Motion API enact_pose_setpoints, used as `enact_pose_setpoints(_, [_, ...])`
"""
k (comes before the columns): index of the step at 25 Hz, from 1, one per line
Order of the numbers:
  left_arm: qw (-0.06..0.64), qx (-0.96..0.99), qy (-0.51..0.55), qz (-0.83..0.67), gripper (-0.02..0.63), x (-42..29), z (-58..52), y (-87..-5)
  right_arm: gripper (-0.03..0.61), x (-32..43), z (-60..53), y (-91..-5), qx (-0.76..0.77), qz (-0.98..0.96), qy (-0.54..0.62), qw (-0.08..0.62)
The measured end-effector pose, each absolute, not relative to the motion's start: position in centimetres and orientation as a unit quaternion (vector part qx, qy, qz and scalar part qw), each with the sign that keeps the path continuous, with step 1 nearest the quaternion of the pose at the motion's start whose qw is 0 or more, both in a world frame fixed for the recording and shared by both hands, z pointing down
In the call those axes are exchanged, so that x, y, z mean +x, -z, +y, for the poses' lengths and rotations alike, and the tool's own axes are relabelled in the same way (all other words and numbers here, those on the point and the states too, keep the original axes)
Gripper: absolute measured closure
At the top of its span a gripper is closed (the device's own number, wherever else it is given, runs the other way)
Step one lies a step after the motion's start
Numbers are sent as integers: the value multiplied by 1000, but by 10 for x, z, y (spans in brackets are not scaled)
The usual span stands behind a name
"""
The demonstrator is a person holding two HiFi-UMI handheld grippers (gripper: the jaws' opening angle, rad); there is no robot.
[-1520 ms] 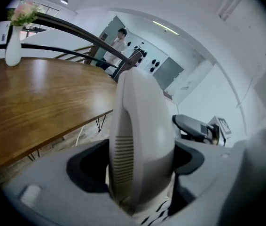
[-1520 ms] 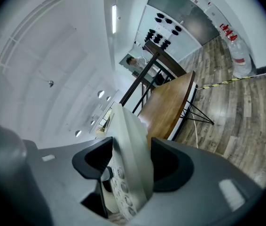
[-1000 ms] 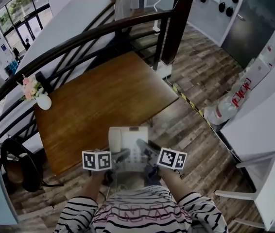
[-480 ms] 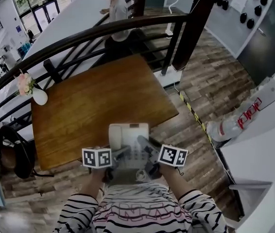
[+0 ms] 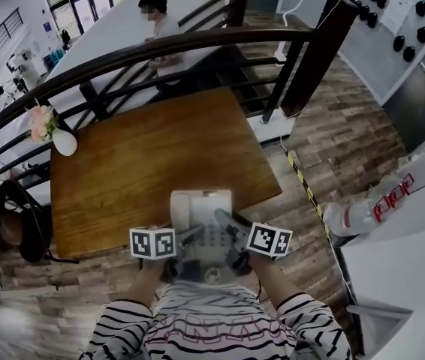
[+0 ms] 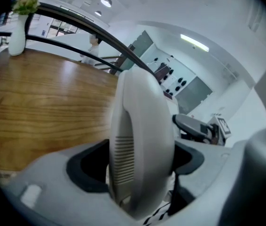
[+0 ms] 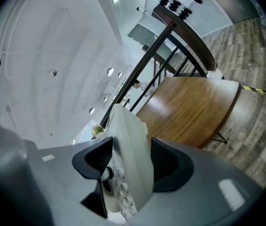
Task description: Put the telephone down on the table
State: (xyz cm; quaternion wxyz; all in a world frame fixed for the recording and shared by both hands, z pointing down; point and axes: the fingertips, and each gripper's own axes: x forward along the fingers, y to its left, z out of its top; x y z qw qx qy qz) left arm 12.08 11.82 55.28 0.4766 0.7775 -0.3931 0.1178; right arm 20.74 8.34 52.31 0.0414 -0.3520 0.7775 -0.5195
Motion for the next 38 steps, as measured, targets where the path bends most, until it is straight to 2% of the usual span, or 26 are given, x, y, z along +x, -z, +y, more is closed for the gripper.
enact_pose_setpoints(16, [499,759,-136,-395,244,65,-39,-582,324,151,-78,-553,-348,771,533,29])
enact_pose_setpoints(38, [523,722,-109,-439,244,-33,-247,-646,324,47,-297,-619,-306,778,548,-18])
